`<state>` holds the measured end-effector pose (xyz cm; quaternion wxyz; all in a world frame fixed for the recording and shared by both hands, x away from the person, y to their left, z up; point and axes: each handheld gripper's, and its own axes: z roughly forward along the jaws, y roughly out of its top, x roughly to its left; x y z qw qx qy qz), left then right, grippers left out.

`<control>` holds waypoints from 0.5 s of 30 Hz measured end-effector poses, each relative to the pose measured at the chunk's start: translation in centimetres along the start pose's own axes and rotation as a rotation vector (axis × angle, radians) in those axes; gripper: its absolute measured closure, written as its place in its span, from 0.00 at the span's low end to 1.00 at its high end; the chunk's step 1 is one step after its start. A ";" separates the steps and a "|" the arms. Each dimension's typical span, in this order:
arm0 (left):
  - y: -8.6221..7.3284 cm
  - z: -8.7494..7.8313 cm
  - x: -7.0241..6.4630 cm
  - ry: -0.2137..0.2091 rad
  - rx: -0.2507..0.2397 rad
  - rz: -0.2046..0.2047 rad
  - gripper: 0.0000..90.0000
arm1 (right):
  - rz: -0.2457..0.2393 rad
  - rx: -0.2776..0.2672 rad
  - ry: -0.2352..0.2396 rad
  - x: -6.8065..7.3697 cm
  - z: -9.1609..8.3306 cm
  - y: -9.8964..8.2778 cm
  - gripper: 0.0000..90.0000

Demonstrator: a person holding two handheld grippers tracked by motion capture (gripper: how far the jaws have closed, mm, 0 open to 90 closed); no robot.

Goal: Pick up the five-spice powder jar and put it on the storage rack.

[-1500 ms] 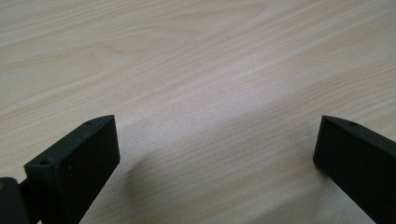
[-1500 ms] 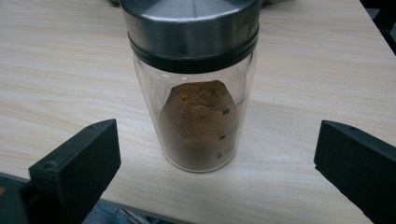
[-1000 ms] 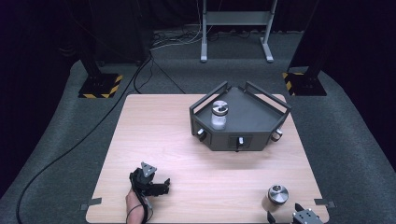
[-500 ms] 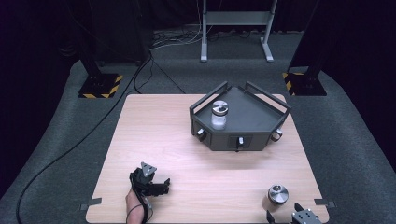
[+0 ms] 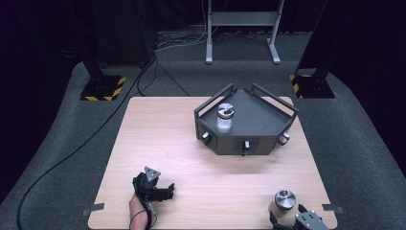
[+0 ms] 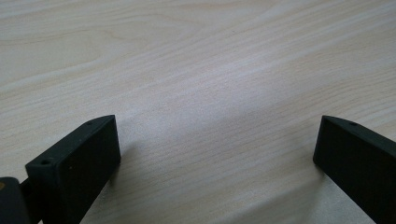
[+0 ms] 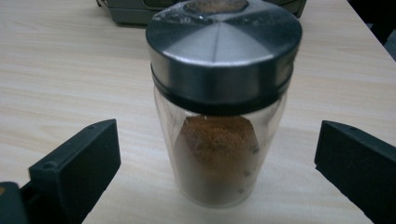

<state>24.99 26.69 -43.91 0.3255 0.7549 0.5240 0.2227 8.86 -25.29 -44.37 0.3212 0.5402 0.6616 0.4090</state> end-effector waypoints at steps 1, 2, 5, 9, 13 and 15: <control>0.0 0.0 0.0 0.000 0.001 0.001 0.00 | -0.004 0.002 0.003 0.0 0.3 0.1 0.00; 0.0 0.0 0.0 0.000 0.001 0.001 0.00 | -0.007 0.000 -0.002 0.2 0.5 0.1 0.00; 0.0 0.0 0.0 0.001 0.001 0.001 0.01 | -0.005 0.003 -0.003 0.2 1.4 0.1 0.00; 0.0 0.0 -0.1 0.002 0.001 0.000 0.01 | 0.002 0.018 0.003 0.1 2.4 0.0 0.00; 0.0 0.0 -0.1 0.003 0.000 0.001 0.01 | 0.000 0.024 -0.002 0.1 3.2 -0.1 0.00; 0.0 0.0 -0.1 0.002 0.000 0.001 0.01 | -0.004 0.034 -0.005 0.1 3.5 -0.1 0.00</control>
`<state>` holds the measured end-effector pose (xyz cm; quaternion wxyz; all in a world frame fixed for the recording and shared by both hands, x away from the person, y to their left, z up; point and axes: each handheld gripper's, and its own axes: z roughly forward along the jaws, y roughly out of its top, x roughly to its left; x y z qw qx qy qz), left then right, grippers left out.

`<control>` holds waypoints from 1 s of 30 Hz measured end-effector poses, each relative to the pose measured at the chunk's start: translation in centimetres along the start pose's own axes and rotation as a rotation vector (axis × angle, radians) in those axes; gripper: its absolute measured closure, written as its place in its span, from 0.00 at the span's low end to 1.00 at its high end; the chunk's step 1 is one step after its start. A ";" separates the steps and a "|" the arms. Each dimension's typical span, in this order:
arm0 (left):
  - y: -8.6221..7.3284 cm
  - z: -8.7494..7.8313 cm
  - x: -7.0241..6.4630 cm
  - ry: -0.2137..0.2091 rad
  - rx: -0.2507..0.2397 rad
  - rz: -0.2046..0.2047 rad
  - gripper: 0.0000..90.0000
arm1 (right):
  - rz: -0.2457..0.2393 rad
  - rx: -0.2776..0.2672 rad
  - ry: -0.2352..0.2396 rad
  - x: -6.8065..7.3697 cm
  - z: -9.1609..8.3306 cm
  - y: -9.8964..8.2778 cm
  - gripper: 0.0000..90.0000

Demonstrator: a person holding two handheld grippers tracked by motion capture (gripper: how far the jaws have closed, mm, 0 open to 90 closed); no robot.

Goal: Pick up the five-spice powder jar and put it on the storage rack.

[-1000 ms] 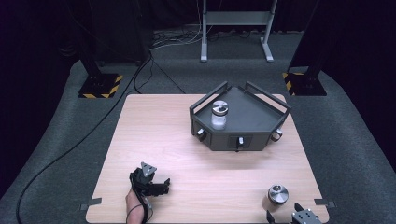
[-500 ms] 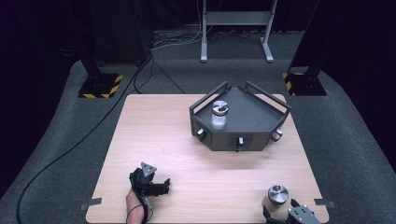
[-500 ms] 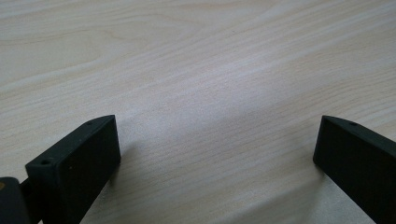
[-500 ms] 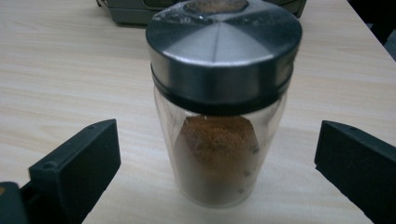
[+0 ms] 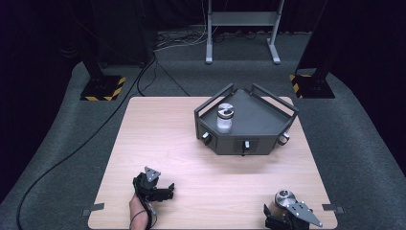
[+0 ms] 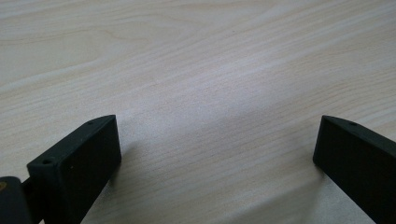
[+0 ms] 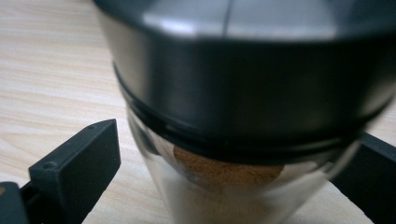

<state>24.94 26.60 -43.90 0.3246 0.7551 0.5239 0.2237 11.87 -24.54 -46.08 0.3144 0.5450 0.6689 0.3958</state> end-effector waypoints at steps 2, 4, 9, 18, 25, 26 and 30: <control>0.0 0.0 0.0 0.000 -0.001 0.000 0.01 | 0.003 -0.001 -0.007 0.0 0.3 -0.2 0.00; 0.0 0.0 0.0 0.001 -0.001 0.000 0.01 | 0.008 0.005 -0.018 0.1 0.5 -0.3 0.00; 0.0 0.0 -0.1 0.002 0.000 -0.002 0.01 | 0.019 0.008 -0.036 0.3 0.7 -0.7 0.09; 0.0 0.0 -0.1 0.002 0.000 -0.003 0.01 | 0.025 0.006 0.005 -0.4 0.7 -1.1 0.31; 0.0 0.0 -0.1 0.002 0.000 -0.002 0.01 | 0.008 -0.007 -0.022 0.2 0.7 -1.4 0.33; 0.0 0.0 -0.1 0.002 0.000 -0.003 0.01 | 0.006 -0.008 -0.022 0.2 0.7 -1.4 0.33; 0.0 0.0 -0.1 0.001 0.000 -0.002 0.01 | 0.010 0.000 -0.012 0.0 0.7 -1.1 0.33</control>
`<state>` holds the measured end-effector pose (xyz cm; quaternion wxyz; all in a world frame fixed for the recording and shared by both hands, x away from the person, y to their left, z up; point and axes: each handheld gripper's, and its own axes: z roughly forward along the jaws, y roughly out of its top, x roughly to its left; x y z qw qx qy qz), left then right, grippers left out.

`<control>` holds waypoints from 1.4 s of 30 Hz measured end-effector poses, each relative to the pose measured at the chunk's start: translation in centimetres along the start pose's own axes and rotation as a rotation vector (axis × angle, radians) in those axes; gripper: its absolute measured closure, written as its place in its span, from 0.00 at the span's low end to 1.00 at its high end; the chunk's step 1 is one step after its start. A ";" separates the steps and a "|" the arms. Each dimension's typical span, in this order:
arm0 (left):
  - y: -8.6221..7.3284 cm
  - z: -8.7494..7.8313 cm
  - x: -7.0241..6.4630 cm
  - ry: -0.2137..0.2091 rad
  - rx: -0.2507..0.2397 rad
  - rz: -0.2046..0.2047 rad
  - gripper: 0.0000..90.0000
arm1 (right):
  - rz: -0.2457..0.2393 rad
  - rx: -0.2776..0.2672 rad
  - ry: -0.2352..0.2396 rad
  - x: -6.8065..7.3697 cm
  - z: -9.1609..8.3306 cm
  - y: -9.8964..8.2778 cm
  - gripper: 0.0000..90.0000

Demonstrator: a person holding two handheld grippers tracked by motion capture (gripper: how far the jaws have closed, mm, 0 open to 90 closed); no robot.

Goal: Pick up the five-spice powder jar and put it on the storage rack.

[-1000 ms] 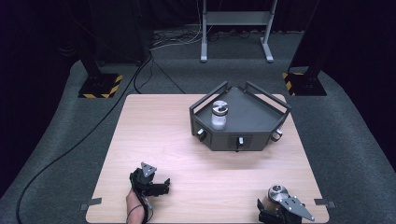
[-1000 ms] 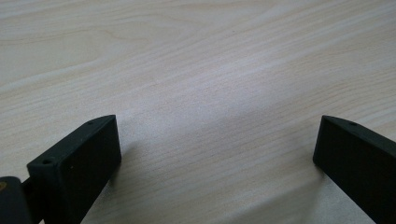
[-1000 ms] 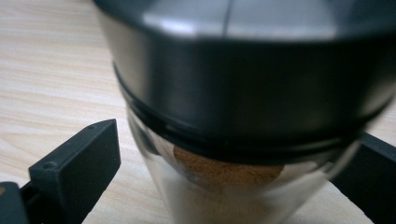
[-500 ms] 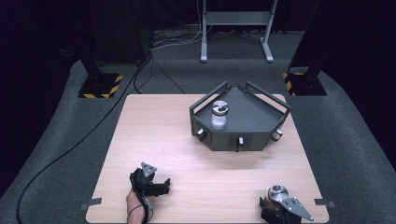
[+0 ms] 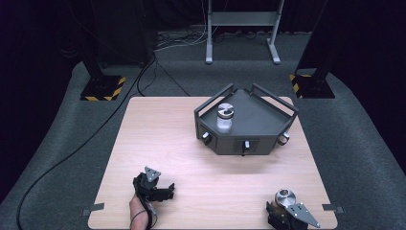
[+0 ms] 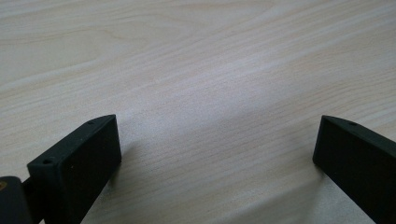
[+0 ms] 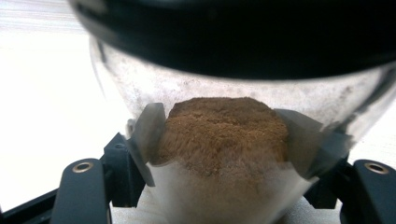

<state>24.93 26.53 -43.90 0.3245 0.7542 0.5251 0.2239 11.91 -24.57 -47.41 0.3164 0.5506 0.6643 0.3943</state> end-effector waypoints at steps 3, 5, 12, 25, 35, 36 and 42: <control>0.0 0.0 0.0 0.000 0.000 0.000 0.01 | 0.007 0.010 0.012 -0.3 0.0 0.3 0.33; 0.0 0.0 0.0 0.000 0.000 0.000 0.01 | 0.010 0.019 0.021 -0.5 -0.1 0.5 0.33; 0.0 0.0 0.0 0.000 0.000 0.000 0.01 | 0.016 0.015 0.047 -1.2 -0.5 1.3 0.33; 0.0 0.0 0.0 0.000 0.000 0.000 0.01 | 0.008 -0.016 0.083 -2.6 -1.8 4.1 0.33; 0.0 0.0 0.0 -0.001 0.000 0.000 0.01 | -0.027 -0.027 0.091 -3.1 -2.3 6.9 0.33; 0.0 0.0 0.0 -0.001 0.000 0.000 0.01 | -0.029 -0.028 0.090 -3.1 -2.3 7.1 0.33; 0.0 0.0 0.0 -0.001 0.000 0.000 0.01 | -0.042 -0.039 0.092 -3.5 -2.5 8.5 0.33</control>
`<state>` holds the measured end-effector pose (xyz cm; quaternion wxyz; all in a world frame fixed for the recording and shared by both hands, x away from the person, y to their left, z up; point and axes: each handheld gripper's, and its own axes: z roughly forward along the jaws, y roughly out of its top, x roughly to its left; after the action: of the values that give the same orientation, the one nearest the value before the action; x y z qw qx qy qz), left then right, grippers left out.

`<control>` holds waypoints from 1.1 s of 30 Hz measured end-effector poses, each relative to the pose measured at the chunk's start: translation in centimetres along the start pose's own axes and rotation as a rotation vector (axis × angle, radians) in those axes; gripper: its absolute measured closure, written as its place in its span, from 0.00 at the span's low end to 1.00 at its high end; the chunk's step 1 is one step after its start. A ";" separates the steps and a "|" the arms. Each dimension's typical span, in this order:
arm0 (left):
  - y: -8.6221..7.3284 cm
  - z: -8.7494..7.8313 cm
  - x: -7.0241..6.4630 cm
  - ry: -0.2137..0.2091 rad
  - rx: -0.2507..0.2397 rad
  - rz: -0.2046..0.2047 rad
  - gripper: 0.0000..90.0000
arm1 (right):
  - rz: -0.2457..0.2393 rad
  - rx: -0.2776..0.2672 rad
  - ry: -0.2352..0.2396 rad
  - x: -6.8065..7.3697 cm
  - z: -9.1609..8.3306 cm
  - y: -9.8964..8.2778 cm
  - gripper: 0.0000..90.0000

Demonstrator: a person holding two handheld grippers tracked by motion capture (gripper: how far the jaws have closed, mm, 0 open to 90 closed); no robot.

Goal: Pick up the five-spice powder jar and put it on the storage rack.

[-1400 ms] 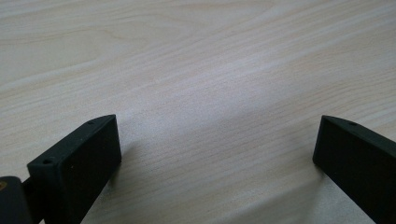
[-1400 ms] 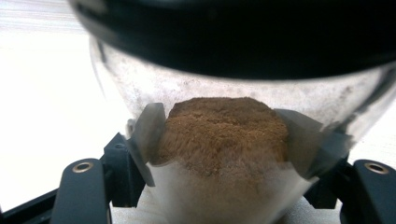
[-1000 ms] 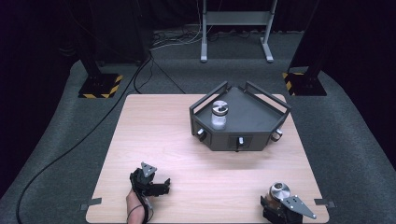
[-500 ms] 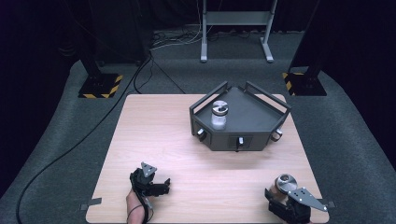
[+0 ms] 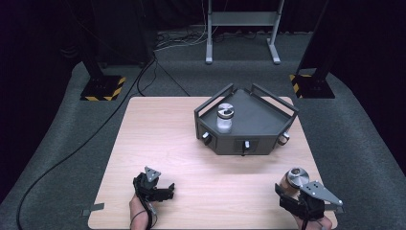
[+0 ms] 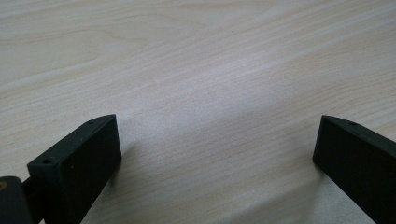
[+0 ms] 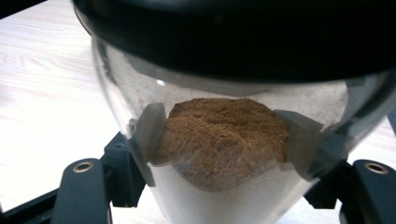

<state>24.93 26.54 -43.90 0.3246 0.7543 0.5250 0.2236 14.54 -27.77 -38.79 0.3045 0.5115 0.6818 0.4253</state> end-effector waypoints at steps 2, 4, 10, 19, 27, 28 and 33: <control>0.0 0.0 0.0 0.000 0.000 0.000 0.01 | -0.007 -0.003 0.003 -0.1 0.0 0.5 0.33; 0.0 0.0 0.0 0.000 0.000 0.000 0.01 | -0.014 -0.006 0.008 -0.3 0.0 1.0 0.33; 0.0 0.0 0.0 0.001 0.000 0.000 0.01 | -0.034 -0.007 0.015 -0.4 0.2 2.3 0.33; 0.0 0.0 -0.1 0.000 0.000 0.000 0.01 | -0.044 -0.007 0.032 -0.9 0.7 4.0 0.33; 0.0 0.0 -0.1 -0.001 0.001 0.002 0.01 | -0.050 -0.006 0.037 -1.5 1.5 5.8 0.33; 0.0 0.0 -0.1 -0.001 0.001 0.002 0.01 | -0.050 -0.007 0.039 -1.5 1.7 6.0 0.33; 0.0 0.0 -0.1 -0.001 0.000 0.002 0.01 | -0.057 -0.012 0.036 -1.6 2.2 6.8 0.33</control>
<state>24.92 26.45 -43.88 0.3246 0.7550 0.5241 0.2233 19.83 -27.97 -33.79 0.3070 0.4822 0.6989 0.4298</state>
